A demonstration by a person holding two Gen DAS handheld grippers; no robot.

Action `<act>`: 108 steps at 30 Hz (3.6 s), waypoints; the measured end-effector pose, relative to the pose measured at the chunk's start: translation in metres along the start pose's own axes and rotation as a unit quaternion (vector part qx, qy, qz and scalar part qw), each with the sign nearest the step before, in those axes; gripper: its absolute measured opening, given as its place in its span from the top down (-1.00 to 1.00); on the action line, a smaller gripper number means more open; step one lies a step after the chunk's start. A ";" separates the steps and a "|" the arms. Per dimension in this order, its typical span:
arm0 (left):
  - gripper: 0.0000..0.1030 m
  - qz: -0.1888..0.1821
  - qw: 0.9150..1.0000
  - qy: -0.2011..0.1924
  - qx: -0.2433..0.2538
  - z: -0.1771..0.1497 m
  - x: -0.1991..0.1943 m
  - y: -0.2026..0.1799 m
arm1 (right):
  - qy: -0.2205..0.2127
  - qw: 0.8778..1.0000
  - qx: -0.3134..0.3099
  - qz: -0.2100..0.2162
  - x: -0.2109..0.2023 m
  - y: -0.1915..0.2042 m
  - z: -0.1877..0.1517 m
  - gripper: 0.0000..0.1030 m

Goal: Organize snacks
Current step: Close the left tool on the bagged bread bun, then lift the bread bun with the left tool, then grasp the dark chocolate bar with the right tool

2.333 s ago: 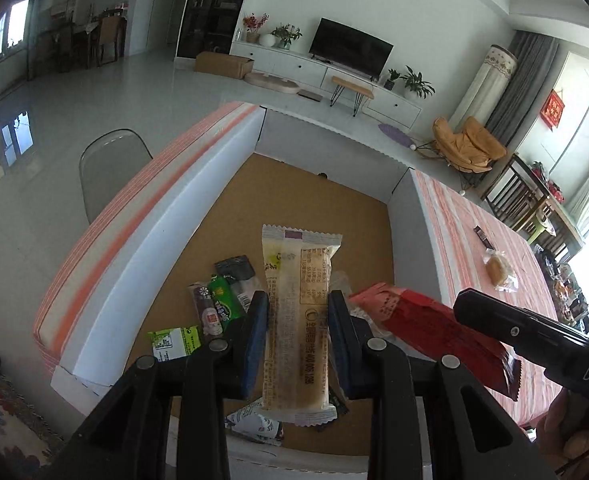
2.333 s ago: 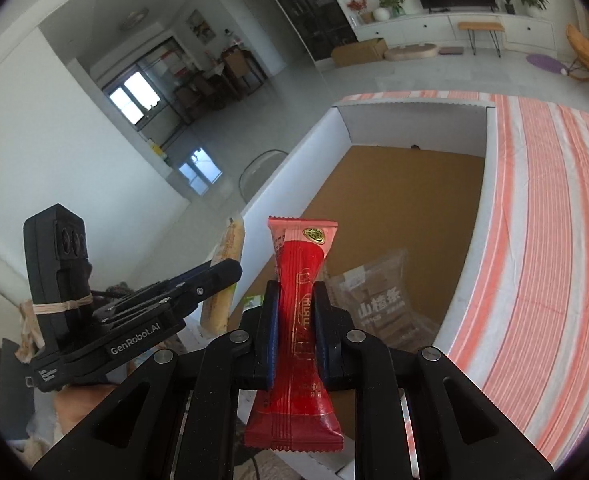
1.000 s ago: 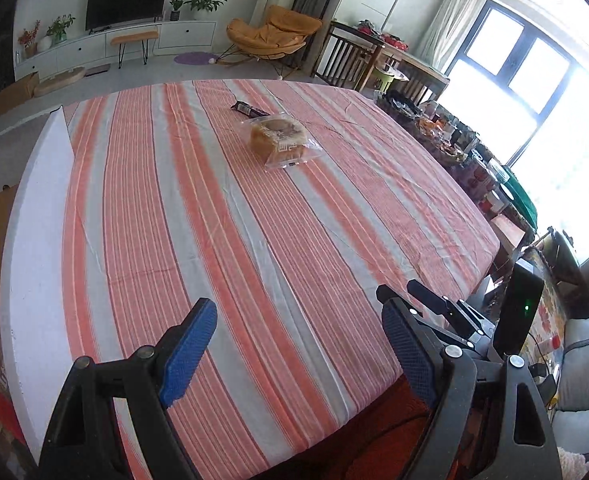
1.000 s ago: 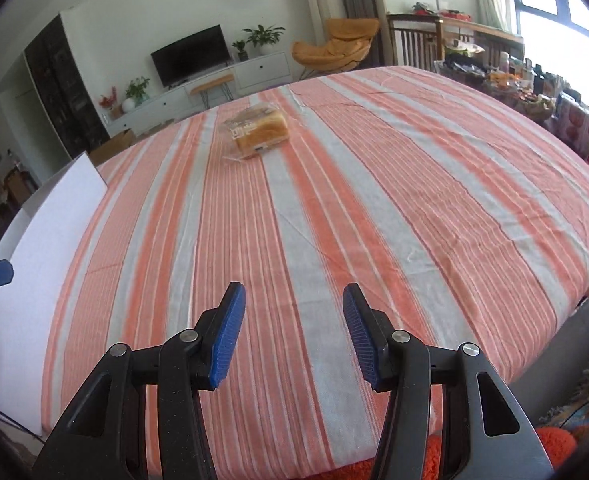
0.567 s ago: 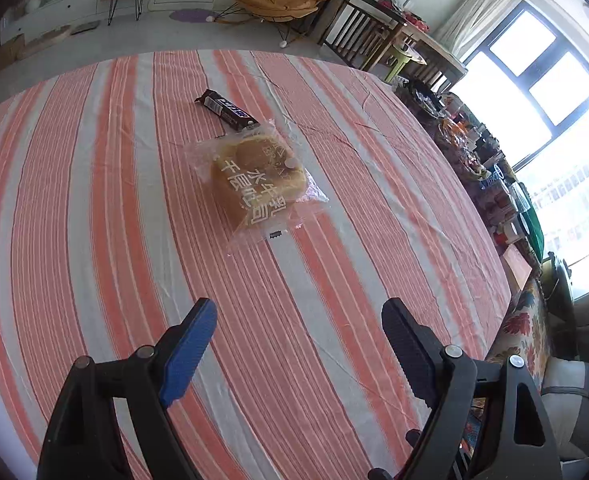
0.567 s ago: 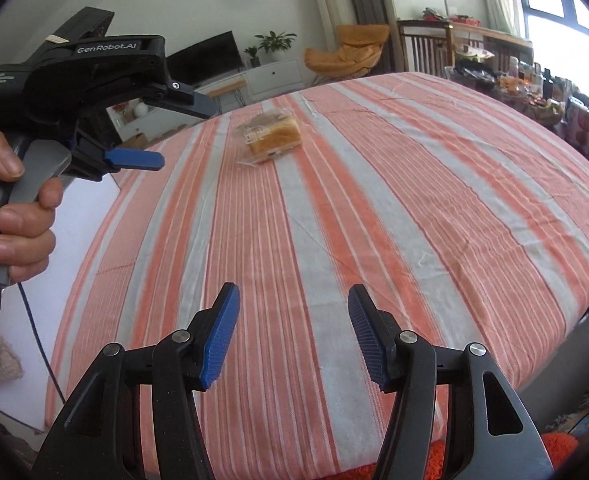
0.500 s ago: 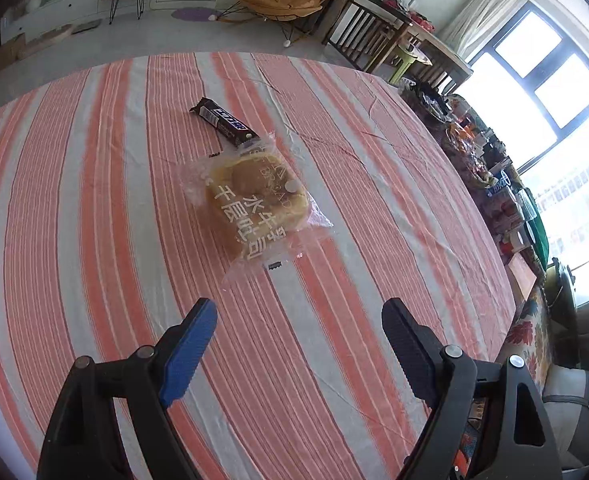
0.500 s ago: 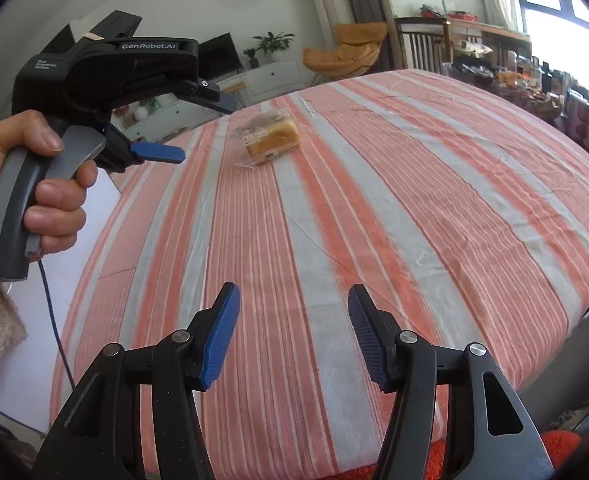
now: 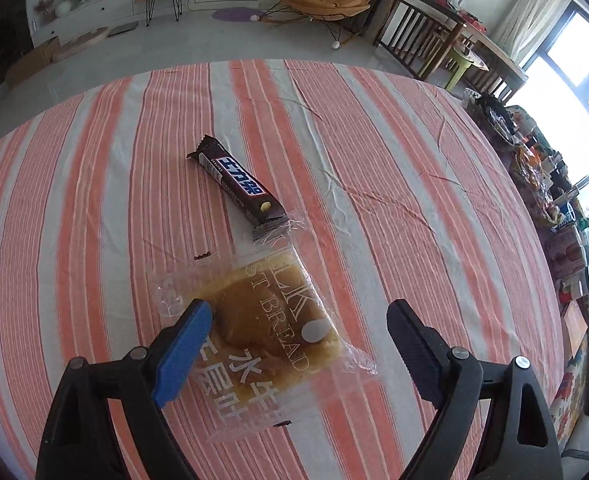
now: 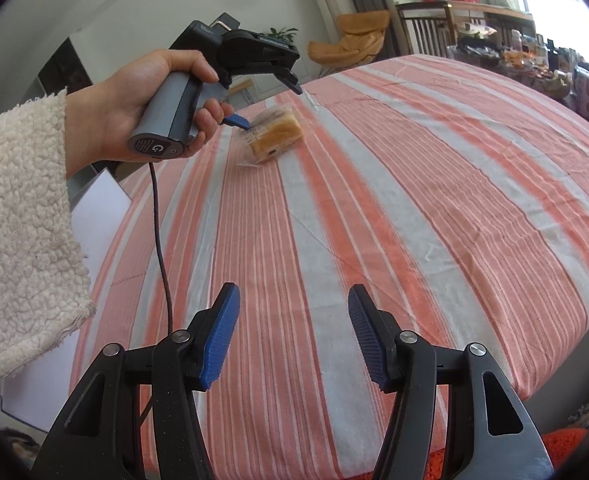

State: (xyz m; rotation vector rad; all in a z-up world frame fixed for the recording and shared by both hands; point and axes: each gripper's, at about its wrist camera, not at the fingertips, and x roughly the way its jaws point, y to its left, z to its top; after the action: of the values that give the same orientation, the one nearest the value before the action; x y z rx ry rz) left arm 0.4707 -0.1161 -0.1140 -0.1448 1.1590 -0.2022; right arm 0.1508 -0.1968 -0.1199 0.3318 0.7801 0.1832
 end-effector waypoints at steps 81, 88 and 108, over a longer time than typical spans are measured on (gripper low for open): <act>-1.00 0.121 0.987 -0.107 0.008 -0.212 -0.070 0.154 | 0.063 0.998 0.021 -0.002 0.040 -0.014 0.032 -0.20; -1.00 0.121 0.987 -0.107 0.008 -0.212 -0.070 0.154 | 0.077 0.993 -0.094 -0.011 0.099 -0.013 0.096 -0.20; -1.00 0.121 0.987 -0.108 0.007 -0.214 -0.069 0.153 | 0.140 0.963 -0.219 -0.063 0.301 0.057 0.234 0.42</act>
State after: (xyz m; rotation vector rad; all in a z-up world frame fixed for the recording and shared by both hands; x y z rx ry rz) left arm 0.2607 0.0467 -0.1697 -0.0113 0.9496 0.0201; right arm 0.5255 -0.1111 -0.1423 -0.1690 1.0105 0.2800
